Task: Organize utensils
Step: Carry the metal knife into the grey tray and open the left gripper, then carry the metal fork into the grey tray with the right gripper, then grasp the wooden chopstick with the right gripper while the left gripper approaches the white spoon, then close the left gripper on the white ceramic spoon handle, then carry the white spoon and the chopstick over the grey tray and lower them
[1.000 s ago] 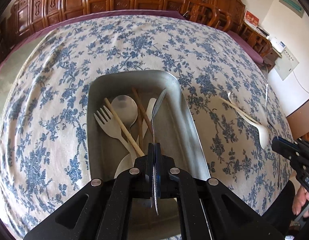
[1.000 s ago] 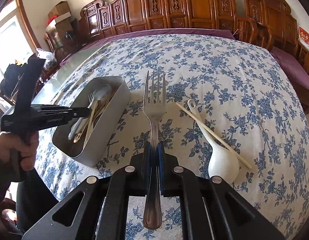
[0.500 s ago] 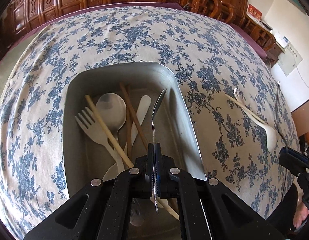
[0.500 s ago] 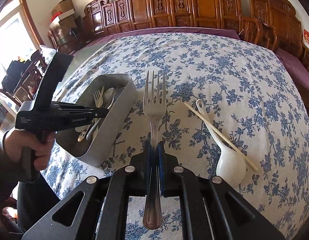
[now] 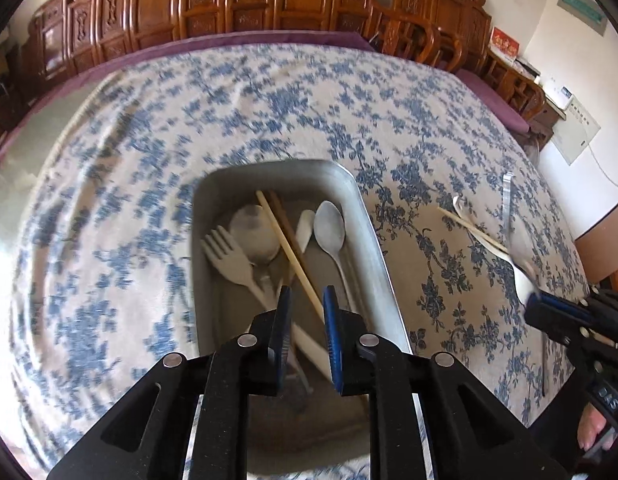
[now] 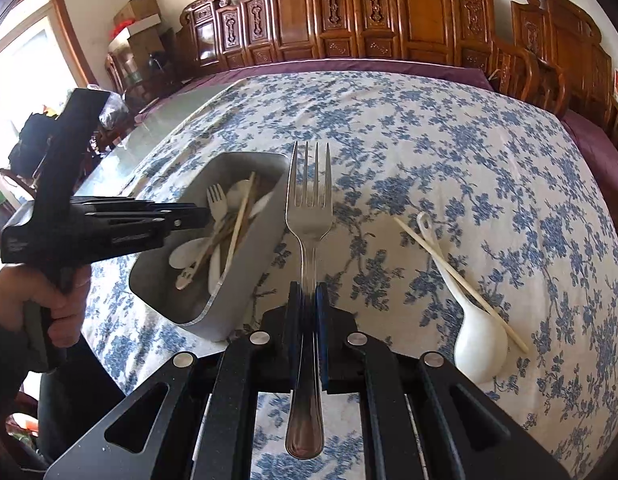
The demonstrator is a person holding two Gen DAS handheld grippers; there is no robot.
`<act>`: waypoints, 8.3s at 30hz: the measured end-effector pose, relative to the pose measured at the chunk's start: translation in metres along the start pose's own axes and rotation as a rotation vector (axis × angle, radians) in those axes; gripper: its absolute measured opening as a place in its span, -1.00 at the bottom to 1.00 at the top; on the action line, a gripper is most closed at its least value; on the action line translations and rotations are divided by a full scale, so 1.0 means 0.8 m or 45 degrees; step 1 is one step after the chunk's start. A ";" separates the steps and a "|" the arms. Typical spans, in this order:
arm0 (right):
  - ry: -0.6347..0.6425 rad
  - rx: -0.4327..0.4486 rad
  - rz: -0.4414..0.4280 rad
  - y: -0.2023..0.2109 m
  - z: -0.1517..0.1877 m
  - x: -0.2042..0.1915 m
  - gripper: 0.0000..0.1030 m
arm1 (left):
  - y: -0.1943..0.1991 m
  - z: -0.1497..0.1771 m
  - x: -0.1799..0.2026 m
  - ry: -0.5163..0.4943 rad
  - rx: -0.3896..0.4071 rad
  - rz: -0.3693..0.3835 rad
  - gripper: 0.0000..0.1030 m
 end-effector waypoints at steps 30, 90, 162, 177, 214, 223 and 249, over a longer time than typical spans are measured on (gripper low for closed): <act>0.058 -0.053 -0.095 -0.075 -0.052 -0.087 -0.82 | 0.104 0.042 -0.098 0.094 0.148 -0.087 0.30; 0.032 -0.047 0.152 -0.014 -0.019 0.119 -0.62 | 0.077 0.026 0.000 0.032 0.135 -0.048 0.58; -0.208 0.008 0.123 0.061 0.099 0.225 -0.88 | -0.074 -0.036 0.268 -0.261 -0.082 0.124 0.43; -0.229 0.022 0.130 0.063 0.101 0.227 -0.88 | -0.136 -0.043 0.280 -0.221 -0.271 0.107 0.00; -0.128 0.061 0.081 0.056 0.053 0.133 -0.88 | 0.014 -0.024 0.176 -0.222 -0.022 0.088 -0.83; -0.082 0.059 0.053 0.044 0.034 0.095 -0.88 | 0.043 -0.023 0.140 -0.189 0.028 0.080 -0.83; -0.016 0.035 -0.019 0.021 0.011 0.036 -0.88 | 0.010 -0.006 0.002 -0.010 -0.037 -0.004 -0.83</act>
Point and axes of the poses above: each gripper's, at about its wrist camera, not at the fingertips, and y roughly against the way its jaws point, x to its right, z to its underside, the point moved 1 cm from there along -y, roughly the way its jaws point, and after that the axes turned 2 degrees about -z, right-handed, at the moved point
